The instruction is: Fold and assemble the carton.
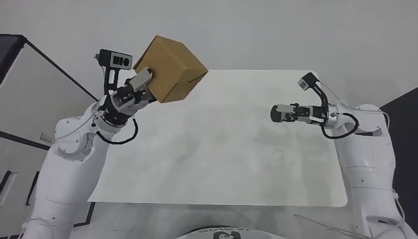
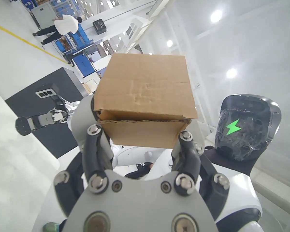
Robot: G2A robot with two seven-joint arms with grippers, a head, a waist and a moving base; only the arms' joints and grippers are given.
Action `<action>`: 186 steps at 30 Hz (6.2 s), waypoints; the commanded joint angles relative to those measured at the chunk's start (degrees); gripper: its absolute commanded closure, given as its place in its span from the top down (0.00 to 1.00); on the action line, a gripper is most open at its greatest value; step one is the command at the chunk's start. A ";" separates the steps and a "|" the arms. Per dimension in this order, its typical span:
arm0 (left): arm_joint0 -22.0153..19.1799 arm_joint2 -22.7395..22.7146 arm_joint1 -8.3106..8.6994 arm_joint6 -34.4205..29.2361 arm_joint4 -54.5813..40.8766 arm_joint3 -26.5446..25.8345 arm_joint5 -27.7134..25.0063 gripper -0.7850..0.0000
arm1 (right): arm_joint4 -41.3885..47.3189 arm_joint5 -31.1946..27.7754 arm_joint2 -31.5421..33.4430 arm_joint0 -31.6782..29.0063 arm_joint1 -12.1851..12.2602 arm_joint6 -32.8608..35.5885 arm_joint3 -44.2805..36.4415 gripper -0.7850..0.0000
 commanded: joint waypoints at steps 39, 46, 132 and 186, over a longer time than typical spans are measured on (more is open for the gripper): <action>-5.66 0.01 -0.16 11.59 65.45 3.67 -35.74 0.00 | 0.00 0.00 0.00 0.00 0.00 0.00 0.00 1.00; -5.26 1.08 -0.29 15.33 80.43 4.48 -38.34 0.00 | 0.00 0.00 0.00 0.00 0.00 0.00 0.00 1.00; -19.54 37.86 -5.07 67.99 130.19 42.94 -33.64 0.00 | 0.00 0.00 0.00 0.00 0.00 0.00 0.00 1.00; -31.62 51.63 -13.03 87.15 138.18 68.25 -29.33 1.00 | 0.00 0.00 0.00 0.00 0.00 0.00 0.00 1.00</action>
